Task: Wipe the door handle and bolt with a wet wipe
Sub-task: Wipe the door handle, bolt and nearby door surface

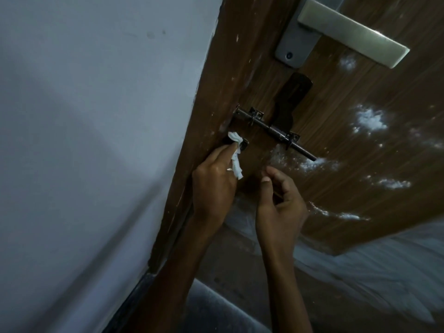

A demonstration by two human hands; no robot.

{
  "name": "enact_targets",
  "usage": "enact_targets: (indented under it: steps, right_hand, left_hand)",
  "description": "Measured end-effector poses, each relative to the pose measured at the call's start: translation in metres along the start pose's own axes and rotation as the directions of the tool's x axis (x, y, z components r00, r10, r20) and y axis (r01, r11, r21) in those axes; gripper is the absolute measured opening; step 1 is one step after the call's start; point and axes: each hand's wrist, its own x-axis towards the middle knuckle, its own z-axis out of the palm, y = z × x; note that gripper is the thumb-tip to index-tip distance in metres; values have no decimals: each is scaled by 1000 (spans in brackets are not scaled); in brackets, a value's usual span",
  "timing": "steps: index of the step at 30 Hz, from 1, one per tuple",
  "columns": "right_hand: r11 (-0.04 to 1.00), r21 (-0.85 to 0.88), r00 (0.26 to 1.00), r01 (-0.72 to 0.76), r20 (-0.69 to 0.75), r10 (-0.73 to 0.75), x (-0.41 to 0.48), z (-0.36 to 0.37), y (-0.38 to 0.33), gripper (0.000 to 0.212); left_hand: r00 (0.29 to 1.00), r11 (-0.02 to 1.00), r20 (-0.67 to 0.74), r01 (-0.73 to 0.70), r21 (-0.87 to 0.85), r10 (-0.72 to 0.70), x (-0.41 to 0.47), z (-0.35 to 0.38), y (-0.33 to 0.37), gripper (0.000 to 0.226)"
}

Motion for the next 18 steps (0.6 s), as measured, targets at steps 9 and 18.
enact_targets:
  steps: [9, 18]
  right_hand:
    - [1000, -15, 997, 8, 78, -6, -5, 6, -5, 28]
    - [992, 94, 931, 86, 347, -113, 1, -40, -10, 43]
  left_hand:
    - [970, 994, 221, 98, 38, -104, -28, -8, -16, 32]
    - [955, 938, 292, 150, -311, -56, -12, -35, 26, 27]
